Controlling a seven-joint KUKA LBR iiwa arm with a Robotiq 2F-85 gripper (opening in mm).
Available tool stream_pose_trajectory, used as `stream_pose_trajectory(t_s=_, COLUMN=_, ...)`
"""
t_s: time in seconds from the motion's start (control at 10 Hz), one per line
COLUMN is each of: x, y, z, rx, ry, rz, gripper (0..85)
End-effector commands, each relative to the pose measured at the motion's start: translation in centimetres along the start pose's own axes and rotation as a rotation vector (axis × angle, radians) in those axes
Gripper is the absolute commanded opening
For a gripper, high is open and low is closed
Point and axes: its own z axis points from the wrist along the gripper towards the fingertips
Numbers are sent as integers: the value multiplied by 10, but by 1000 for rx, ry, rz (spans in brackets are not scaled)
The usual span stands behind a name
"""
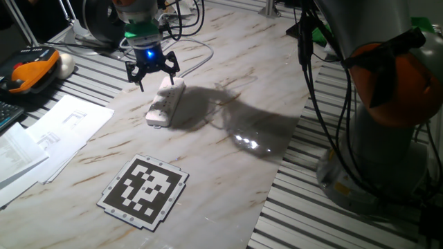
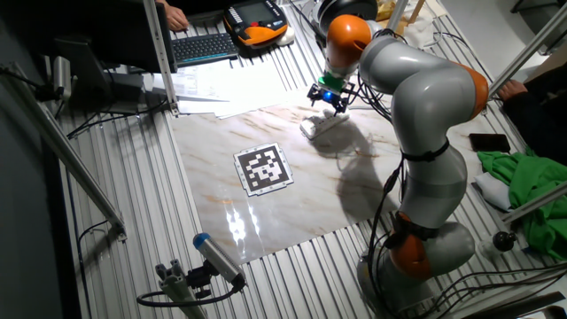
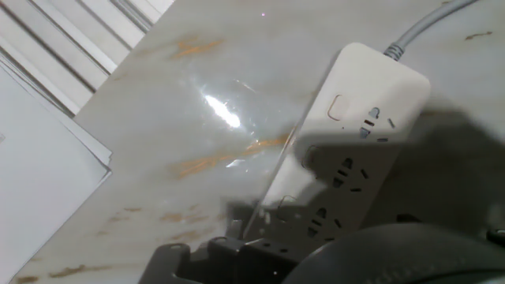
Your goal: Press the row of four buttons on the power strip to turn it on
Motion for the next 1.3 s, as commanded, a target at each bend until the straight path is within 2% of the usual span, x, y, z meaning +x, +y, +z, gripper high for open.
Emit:
stream_pose_trajectory(t_s=0.0, x=0, y=1, z=0, rx=11, ry=6, rz=6, gripper=850)
stream_pose_trajectory(t_s=0.1, x=2, y=2, z=0, rx=24, ry=12, rz=25, gripper=850)
stream_pose_trajectory(t_s=0.2, x=3, y=3, z=-1, rx=38, ry=6, rz=27, gripper=850)
stream_pose_trajectory(t_s=0.3, x=4, y=7, z=0, rx=76, ry=-38, rz=27, gripper=680)
stream_pose_trajectory(t_s=0.4, x=2, y=7, z=1, rx=99, ry=-63, rz=31, gripper=850)
stream_pose_trajectory(t_s=0.5, x=-2, y=2, z=2, rx=119, ry=-62, rz=16, gripper=850)
stream_pose_trajectory(t_s=0.6, x=-4, y=-2, z=2, rx=127, ry=-48, rz=10, gripper=850)
stream_pose_trajectory(t_s=1.0, x=-11, y=-15, z=8, rx=123, ry=-28, rz=44, gripper=850)
stream_pose_trajectory(t_s=1.2, x=-15, y=-24, z=17, rx=111, ry=-23, rz=56, gripper=850)
